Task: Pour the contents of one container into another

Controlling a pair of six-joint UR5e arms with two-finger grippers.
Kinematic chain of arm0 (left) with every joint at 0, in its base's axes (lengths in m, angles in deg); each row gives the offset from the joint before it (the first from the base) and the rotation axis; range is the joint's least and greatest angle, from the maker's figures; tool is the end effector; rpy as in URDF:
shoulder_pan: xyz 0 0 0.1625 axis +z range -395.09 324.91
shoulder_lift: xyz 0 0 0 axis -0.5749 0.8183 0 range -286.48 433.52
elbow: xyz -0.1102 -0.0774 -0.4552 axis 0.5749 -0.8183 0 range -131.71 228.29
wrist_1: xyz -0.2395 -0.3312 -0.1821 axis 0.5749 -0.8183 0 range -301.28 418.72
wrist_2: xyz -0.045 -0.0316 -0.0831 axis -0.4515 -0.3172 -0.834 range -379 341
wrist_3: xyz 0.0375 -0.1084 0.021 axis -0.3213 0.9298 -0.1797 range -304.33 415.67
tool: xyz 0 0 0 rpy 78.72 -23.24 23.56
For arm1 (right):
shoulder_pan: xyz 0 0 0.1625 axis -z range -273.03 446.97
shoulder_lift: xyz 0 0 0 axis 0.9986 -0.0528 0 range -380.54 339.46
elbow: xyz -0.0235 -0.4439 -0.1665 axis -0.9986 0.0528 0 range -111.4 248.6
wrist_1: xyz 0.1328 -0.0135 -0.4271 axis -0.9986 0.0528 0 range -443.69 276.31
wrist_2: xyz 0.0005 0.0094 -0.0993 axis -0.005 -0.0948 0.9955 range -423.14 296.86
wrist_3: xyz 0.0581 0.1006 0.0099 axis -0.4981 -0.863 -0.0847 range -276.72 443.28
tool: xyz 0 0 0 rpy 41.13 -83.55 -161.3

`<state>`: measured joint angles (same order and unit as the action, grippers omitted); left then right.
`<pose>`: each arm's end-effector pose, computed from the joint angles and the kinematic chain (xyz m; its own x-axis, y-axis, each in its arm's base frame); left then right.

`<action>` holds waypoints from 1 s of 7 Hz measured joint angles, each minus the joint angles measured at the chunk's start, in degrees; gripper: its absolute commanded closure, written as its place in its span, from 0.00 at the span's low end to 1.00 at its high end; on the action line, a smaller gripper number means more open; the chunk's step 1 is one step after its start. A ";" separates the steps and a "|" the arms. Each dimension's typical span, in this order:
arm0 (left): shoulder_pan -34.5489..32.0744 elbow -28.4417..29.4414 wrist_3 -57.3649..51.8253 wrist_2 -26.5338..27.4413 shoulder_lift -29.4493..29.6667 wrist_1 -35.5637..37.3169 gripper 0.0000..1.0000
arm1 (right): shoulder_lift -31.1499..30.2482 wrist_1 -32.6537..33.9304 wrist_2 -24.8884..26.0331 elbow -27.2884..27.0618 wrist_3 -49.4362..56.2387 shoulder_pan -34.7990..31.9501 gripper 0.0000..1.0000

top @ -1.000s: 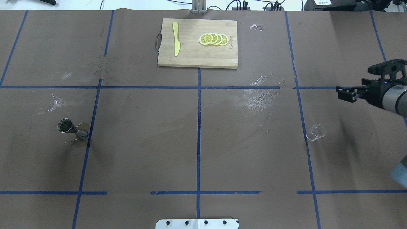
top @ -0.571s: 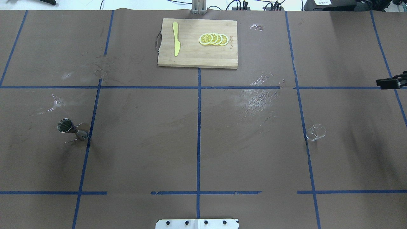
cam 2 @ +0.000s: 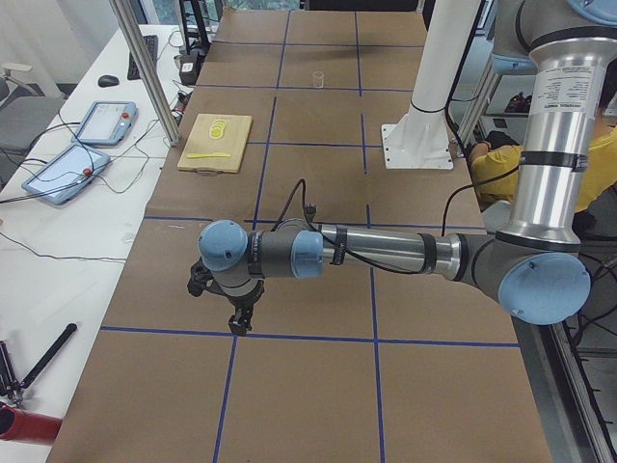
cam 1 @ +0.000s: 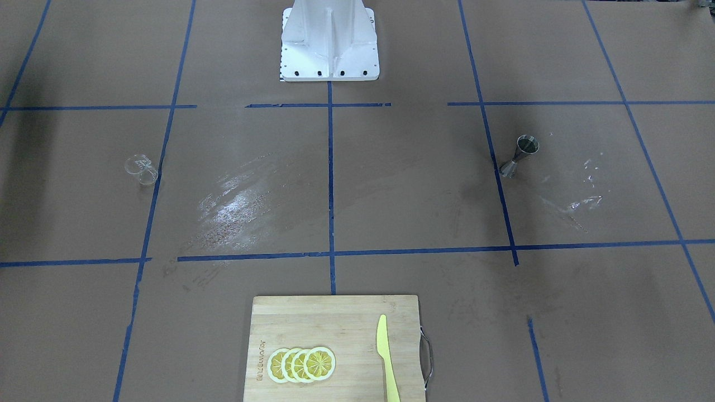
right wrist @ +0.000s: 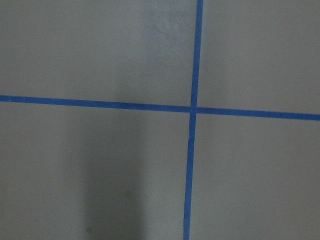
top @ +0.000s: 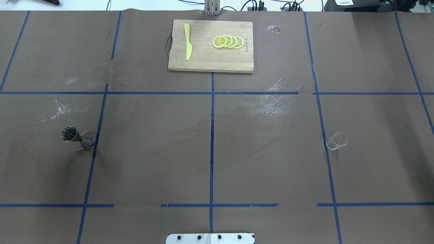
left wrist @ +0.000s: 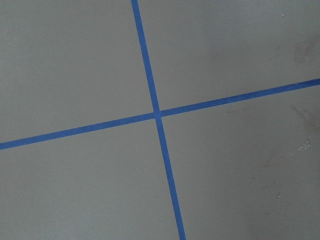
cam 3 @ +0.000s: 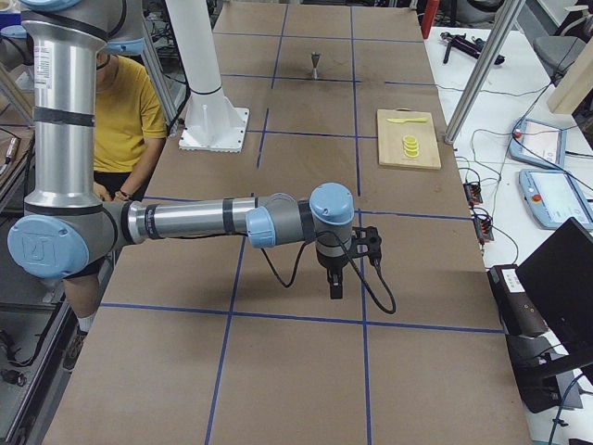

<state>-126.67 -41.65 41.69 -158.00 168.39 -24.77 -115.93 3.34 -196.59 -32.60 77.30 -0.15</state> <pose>-0.0608 -0.5617 0.6791 0.6425 0.2022 -0.7391 -0.1317 0.9793 0.1535 0.0283 -0.4938 0.6604 0.7210 -0.0377 0.6919 -0.0257 0.9964 0.0810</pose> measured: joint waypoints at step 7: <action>0.12 -3.44 -0.10 12.75 3.33 -0.66 0.00 | -2.48 1.53 -0.12 0.55 0.57 -0.36 0.00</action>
<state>-126.55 -45.09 41.59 -145.25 171.72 -25.43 -118.41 4.88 -196.71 -32.05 77.86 -0.51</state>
